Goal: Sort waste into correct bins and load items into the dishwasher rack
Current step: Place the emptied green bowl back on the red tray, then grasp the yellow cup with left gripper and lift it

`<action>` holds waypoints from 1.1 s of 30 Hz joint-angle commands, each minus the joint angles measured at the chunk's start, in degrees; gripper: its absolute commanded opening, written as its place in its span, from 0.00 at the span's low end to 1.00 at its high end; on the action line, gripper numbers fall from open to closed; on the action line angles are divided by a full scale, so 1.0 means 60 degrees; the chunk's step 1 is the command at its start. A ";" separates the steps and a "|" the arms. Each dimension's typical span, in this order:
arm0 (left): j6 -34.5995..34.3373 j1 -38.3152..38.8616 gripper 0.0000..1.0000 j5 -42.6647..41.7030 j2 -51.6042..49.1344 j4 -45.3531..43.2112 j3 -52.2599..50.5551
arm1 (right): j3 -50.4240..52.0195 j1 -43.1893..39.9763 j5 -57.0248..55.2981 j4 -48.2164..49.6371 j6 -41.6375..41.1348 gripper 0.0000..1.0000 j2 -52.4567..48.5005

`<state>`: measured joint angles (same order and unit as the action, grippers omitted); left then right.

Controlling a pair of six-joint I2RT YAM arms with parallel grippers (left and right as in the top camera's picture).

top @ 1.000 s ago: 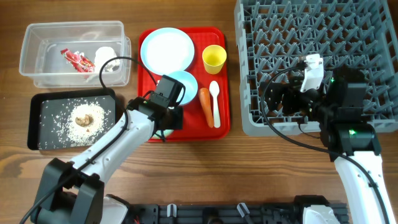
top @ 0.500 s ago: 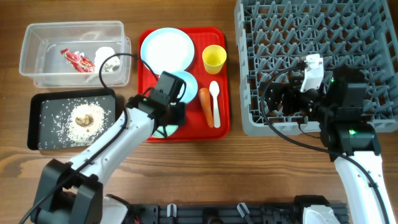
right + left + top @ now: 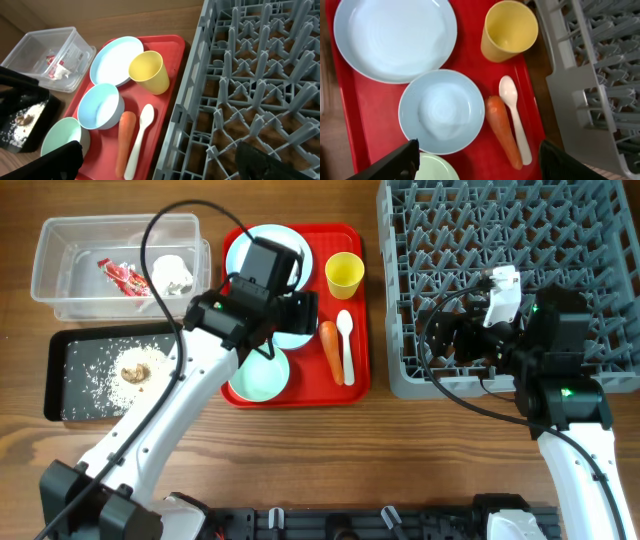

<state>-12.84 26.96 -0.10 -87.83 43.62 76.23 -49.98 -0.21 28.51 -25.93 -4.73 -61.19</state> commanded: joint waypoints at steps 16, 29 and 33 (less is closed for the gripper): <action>0.0127 -0.0342 0.75 -0.0157 -0.2226 -0.1821 0.0295 | -0.0233 -0.0022 0.0153 0.0197 -0.0310 1.00 -0.0055; 0.1308 -0.0962 0.75 -0.0914 -0.2652 -0.3552 0.0506 | -0.0233 -0.0022 0.0197 0.0393 -0.0572 1.00 -0.0707; 0.1053 -0.0962 0.73 -0.1257 -0.3257 -0.4459 0.0514 | -0.0233 -0.0022 0.0193 0.0390 -0.0732 1.00 -0.0831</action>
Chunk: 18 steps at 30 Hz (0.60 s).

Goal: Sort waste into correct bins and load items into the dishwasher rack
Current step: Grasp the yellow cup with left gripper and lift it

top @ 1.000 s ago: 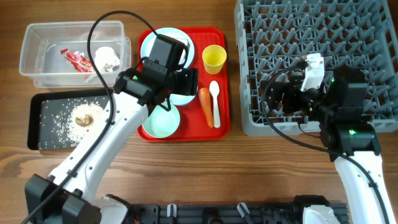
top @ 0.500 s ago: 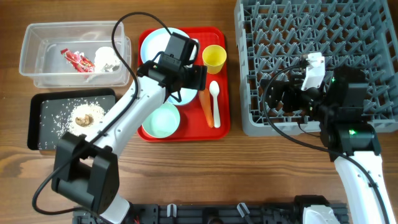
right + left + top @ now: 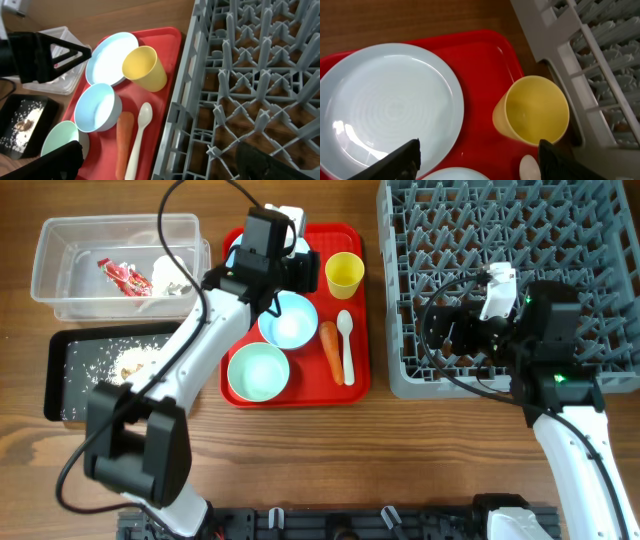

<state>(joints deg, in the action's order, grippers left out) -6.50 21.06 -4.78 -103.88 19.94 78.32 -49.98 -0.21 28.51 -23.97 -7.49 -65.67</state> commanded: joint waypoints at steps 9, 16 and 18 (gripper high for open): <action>-0.0244 0.0033 0.72 -0.1242 -0.1789 -0.1264 0.0765 | -0.0233 -0.0022 0.0193 0.0055 -0.0284 1.00 -0.0084; -0.0240 0.0270 0.68 -0.1381 -0.1898 -0.1158 0.0765 | -0.0233 -0.0022 0.0189 0.0062 -0.0280 1.00 -0.0084; -0.0240 0.0404 0.67 -0.1381 -0.1967 -0.1078 0.0761 | -0.0233 -0.0022 0.0189 0.0062 -0.0277 1.00 -0.0084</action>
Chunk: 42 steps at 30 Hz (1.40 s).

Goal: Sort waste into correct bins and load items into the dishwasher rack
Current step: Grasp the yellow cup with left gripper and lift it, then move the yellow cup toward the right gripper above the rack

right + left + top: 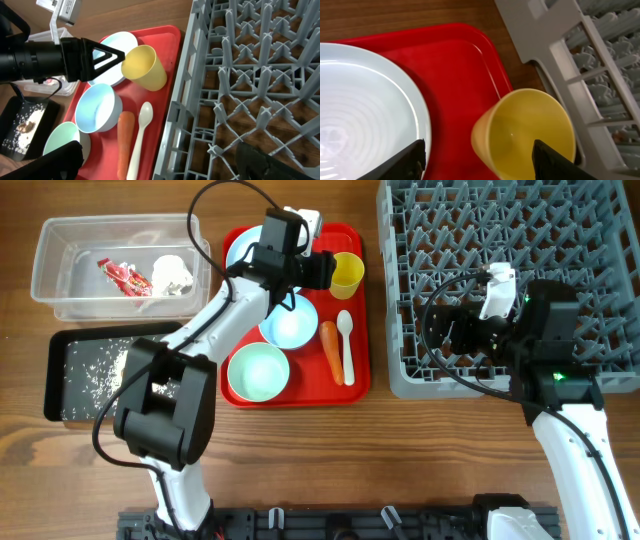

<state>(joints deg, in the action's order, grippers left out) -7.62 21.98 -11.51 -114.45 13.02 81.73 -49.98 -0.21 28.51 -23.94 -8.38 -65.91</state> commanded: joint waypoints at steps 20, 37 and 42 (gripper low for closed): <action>-0.1676 0.0331 0.04 -0.0262 -0.0652 -0.0178 0.0200 | -0.0233 -0.0025 0.0189 0.0055 -0.0102 1.00 -0.0044; -0.2674 -0.1570 0.04 -0.9460 0.1650 0.0648 0.0204 | -0.0233 -0.0022 0.3413 0.2215 0.0120 1.00 -0.0044; -0.2674 -0.1883 0.04 -1.1927 0.1647 0.0663 0.0200 | -0.0233 -0.0022 0.4284 0.3005 0.0120 1.00 -0.0047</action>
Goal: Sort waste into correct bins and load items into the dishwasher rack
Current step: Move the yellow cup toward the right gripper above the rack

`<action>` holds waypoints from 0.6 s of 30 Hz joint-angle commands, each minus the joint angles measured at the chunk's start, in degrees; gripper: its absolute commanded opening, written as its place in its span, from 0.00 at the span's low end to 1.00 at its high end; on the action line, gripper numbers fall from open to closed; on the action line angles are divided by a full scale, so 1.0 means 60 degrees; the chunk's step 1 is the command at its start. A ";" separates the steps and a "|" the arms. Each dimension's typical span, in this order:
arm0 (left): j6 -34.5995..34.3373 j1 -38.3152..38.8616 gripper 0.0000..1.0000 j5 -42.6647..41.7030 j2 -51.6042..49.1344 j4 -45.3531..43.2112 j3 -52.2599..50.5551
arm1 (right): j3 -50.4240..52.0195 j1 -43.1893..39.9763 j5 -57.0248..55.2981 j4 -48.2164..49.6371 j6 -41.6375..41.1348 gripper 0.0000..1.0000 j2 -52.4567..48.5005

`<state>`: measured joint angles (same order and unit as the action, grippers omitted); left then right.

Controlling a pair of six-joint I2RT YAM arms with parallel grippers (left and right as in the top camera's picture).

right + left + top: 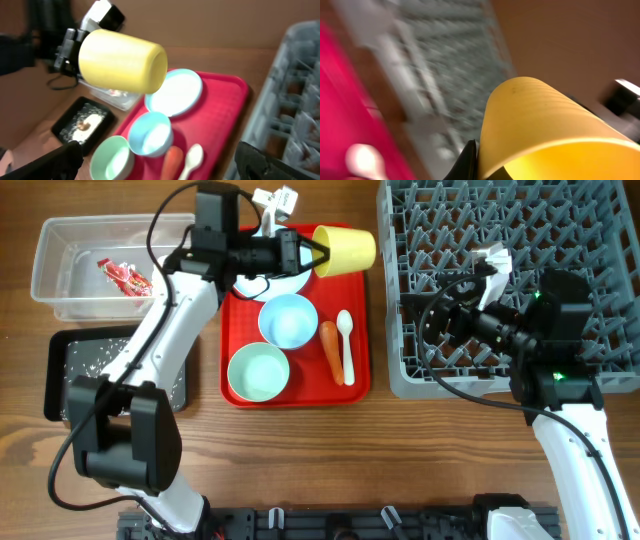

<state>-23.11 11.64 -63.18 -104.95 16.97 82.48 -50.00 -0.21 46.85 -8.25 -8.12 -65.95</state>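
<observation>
My left gripper (318, 251) is shut on the rim of the yellow cup (346, 247). It holds the cup lifted and tipped on its side over the back right corner of the red tray (355, 385). In the left wrist view the cup (545, 125) fills the lower right, with one black finger (470, 161) against its wall. On the tray lie a pale blue plate (176, 92), a blue bowl (289, 320), a green bowl (257, 372), a carrot (331, 352) and a white spoon (346, 345). My right gripper (440, 330) hangs open over the left part of the grey dishwasher rack (520, 240).
A clear plastic bin (60, 290) at the back left holds a red wrapper (125, 277) and white scraps. In front of it lies a black tray (70, 370) with crumbs and a food scrap. The rack's rows of upright tines stand just right of the red tray.
My left gripper was open around the yellow cup standing on the tray. Now it is shut on the cup's rim, and the cup is off the tray and tipped sideways. The right wrist view has tilted.
My left gripper was open above the bowls in the middle of the tray. It then stood farther back over the plate and cup, then right at the cup. Now it holds the cup in the air, while the right gripper has stayed open over the rack.
</observation>
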 commanded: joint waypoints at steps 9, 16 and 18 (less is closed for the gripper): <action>-0.0310 -0.0022 0.04 -0.4524 0.0062 0.0004 0.0076 | -0.0229 0.0295 0.3249 0.2517 0.0084 1.00 -0.0222; -0.0306 0.0160 0.04 -0.4524 0.0062 0.0000 0.0076 | -0.0229 0.1005 0.3242 0.3508 0.0069 1.00 -0.0831; -0.0299 0.0280 0.04 -0.4524 0.0062 0.0000 0.0076 | -0.0229 0.1173 0.3242 0.3796 0.0000 1.00 -0.1016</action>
<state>-24.43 11.99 -88.27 -104.95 17.10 82.48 -50.09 5.26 64.25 12.62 -7.92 -70.13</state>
